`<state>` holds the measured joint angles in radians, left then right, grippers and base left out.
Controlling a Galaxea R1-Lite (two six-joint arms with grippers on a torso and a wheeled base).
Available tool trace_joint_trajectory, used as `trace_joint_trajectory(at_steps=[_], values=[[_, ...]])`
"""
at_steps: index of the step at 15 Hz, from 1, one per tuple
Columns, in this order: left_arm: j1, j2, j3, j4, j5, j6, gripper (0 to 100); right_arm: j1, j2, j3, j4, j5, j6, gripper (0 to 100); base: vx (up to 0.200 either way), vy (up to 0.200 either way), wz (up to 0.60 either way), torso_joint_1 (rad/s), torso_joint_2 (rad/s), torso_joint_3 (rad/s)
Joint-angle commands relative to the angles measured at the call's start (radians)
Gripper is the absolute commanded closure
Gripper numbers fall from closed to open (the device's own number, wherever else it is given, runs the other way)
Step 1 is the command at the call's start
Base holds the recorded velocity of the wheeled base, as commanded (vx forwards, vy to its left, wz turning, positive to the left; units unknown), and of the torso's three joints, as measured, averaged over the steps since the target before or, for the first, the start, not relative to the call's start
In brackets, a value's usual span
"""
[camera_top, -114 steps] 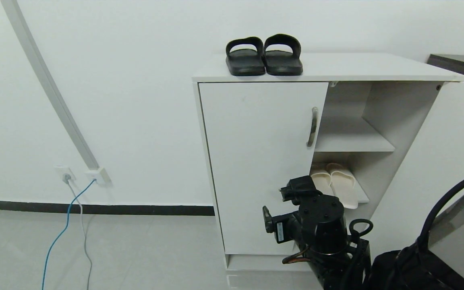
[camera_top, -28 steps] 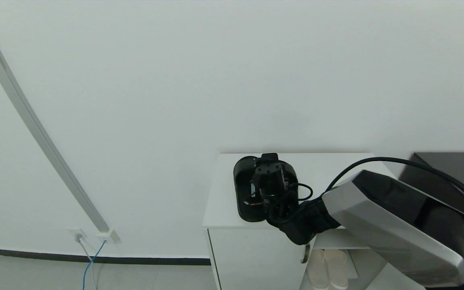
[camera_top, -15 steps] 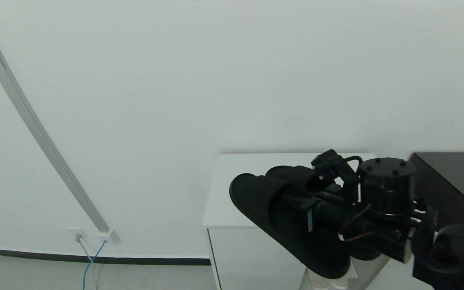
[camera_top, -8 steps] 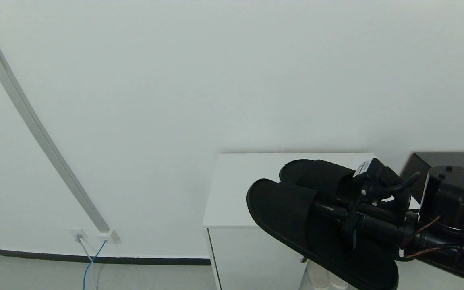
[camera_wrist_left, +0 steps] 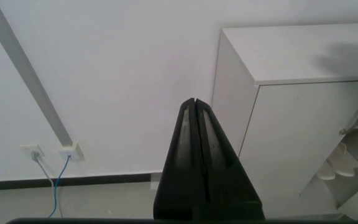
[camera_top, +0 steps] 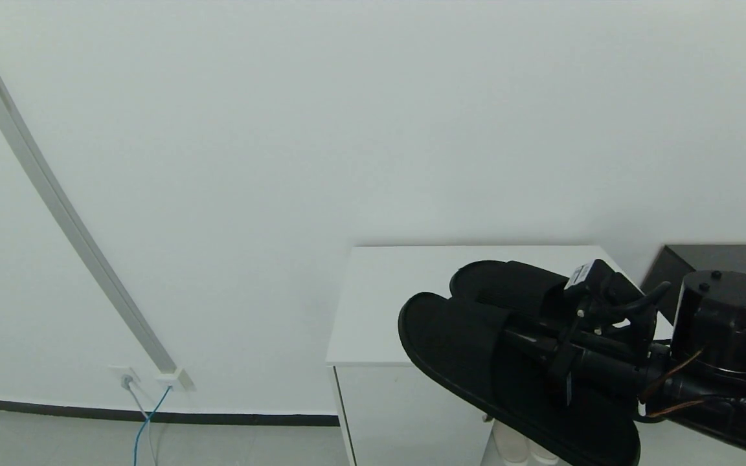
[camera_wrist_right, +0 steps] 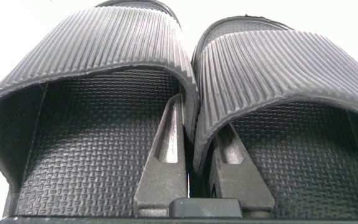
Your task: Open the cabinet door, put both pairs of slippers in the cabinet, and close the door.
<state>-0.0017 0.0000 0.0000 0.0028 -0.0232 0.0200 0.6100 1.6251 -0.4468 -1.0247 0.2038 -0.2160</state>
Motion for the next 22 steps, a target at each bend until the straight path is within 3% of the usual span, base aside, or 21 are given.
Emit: trace_joint_trajectory(at_steps=[1, 7, 22], values=[[0.000, 0.000, -0.002, 0.000, 0.000, 0.000, 100, 0.002, 0.015, 0.000, 0.000, 0.000, 0.000, 100, -0.200, 0.000, 0.00, 0.002, 0.00, 0.002], [0.000, 0.002, 0.000, 0.000, 0.000, 0.000, 100, 0.008, 0.019, 0.008, 0.000, 0.002, 0.001, 100, -0.200, 0.000, 0.00, 0.000, 0.00, 0.002], [0.000, 0.002, 0.000, 0.000, 0.002, -0.002, 100, 0.030, 0.018, 0.033, -0.002, 0.020, -0.002, 100, 0.000, 0.000, 0.00, 0.000, 0.00, 0.000]])
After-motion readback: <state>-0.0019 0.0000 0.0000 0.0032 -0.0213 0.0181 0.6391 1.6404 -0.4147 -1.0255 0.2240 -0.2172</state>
